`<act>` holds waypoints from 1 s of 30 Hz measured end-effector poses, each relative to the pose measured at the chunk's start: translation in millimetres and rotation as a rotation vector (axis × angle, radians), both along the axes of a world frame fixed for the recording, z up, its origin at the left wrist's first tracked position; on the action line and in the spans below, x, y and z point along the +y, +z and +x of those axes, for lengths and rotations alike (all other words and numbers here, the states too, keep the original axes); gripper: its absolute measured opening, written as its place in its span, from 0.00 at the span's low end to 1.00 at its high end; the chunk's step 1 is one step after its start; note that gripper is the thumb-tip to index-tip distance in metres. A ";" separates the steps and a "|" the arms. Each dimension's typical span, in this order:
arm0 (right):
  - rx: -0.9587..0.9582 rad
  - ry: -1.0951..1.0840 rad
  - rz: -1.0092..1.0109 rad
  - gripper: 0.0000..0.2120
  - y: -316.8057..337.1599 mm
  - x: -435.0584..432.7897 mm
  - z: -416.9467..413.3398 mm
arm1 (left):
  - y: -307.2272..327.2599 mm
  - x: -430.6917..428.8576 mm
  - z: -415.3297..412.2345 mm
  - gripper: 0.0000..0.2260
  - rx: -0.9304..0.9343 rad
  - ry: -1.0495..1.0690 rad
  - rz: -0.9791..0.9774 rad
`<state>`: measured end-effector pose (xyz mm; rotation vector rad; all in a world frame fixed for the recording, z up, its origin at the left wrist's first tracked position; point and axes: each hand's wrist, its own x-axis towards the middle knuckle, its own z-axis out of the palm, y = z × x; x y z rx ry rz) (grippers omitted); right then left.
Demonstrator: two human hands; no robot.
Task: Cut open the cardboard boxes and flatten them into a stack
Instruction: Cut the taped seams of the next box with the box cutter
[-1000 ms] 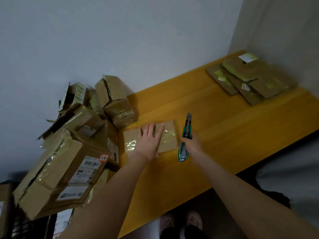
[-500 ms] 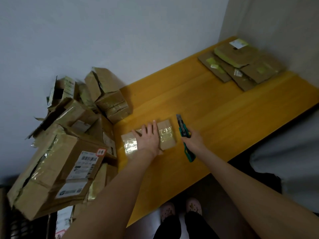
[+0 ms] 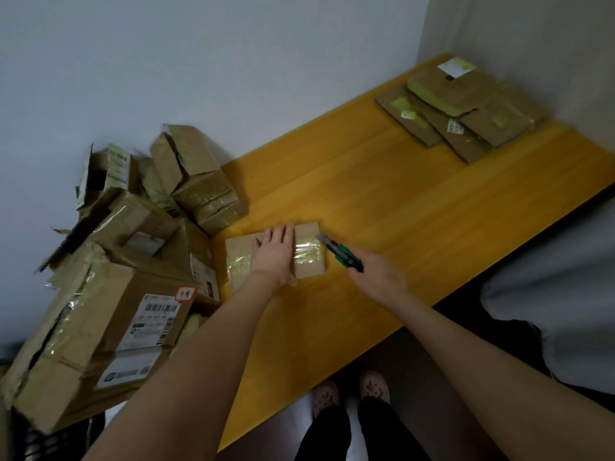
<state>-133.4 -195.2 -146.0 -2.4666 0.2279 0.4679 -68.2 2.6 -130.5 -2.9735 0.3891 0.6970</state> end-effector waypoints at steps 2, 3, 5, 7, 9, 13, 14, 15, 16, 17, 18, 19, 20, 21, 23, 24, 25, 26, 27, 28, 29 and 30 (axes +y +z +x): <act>-0.025 -0.054 0.011 0.23 -1.5 -2.8 -0.2 | -0.1 0.4 0.0 0.58 0.002 0.004 -0.005; -0.018 -0.053 0.007 0.23 -1.9 -4.1 -0.5 | 0.0 0.5 0.0 0.58 0.002 0.006 -0.006; 0.015 -0.016 0.010 0.24 -3.0 -4.9 -1.7 | 0.5 0.6 0.7 0.58 0.001 0.009 -0.009; 0.018 0.003 0.055 0.25 -4.1 -4.2 -3.1 | 0.0 0.5 1.1 0.58 0.000 0.010 -0.013; 0.001 0.015 0.073 0.25 -4.5 -5.2 -4.3 | -0.5 0.4 0.3 0.58 -0.006 0.015 -0.017; -0.002 0.071 0.078 0.26 -5.1 -7.3 -6.0 | -0.6 1.0 -1.2 0.58 -0.014 0.023 -0.021; 0.003 0.079 0.088 0.26 -4.8 -8.3 -5.5 | -0.6 1.0 -1.8 0.58 -0.015 0.023 -0.021; 0.007 0.085 0.100 0.26 -4.6 -9.9 -5.2 | -0.5 0.9 -2.3 0.58 -0.016 0.024 -0.020; 0.009 0.091 0.110 0.26 -4.3 -11.5 -4.8 | -0.5 0.8 -2.5 0.58 -0.016 0.025 -0.020; 0.014 0.094 0.124 0.26 -3.8 -13.0 -5.0 | -0.3 0.9 -2.7 0.58 -0.014 0.024 -0.020; 0.022 0.095 0.142 0.26 -3.3 -14.2 -6.0 | -0.1 0.6 -2.6 0.58 -0.010 0.023 -0.020; 0.031 0.098 0.157 0.26 -3.1 -15.2 -7.4 | 0.1 0.3 -2.1 0.58 -0.008 0.022 -0.019; 0.039 0.103 0.165 0.26 -3.2 -16.0 -9.2 | 0.4 0.0 -1.6 0.58 -0.006 0.020 -0.017; 0.043 0.112 0.166 0.26 -3.7 -16.5 -10.9 | 0.8 -0.2 -1.2 0.57 -0.004 0.018 -0.014; 0.047 0.126 0.154 0.26 -4.1 -17.0 -12.9 | 1.1 -0.3 -0.4 0.58 -0.006 0.016 -0.009; 0.049 0.132 0.151 0.26 -3.8 -17.0 -13.3 | 1.3 -0.4 -0.4 0.58 -0.005 0.014 -0.006; 0.052 0.136 0.148 0.26 -3.1 -17.0 -13.5 | 1.4 -0.5 -0.6 0.58 -0.004 0.014 -0.004; 0.055 0.140 0.141 0.26 -2.1 -17.1 -13.3 | 1.1 -0.5 -0.5 0.58 -0.003 0.015 -0.003; 0.060 0.143 0.132 0.26 -1.2 -16.9 -13.3 | 0.8 -0.6 -0.7 0.58 -0.003 0.016 -0.001; 0.064 0.144 0.124 0.27 -0.2 -16.9 -13.3 | 0.7 -0.7 -0.5 0.58 -0.001 0.015 0.003; 0.069 0.147 0.117 0.27 0.7 -17.0 -13.4 | 0.9 -0.7 -0.3 0.58 0.000 0.013 0.007; 0.074 0.153 0.106 0.27 1.4 -17.1 -13.9 | 0.7 -0.7 0.1 0.58 0.000 0.012 0.010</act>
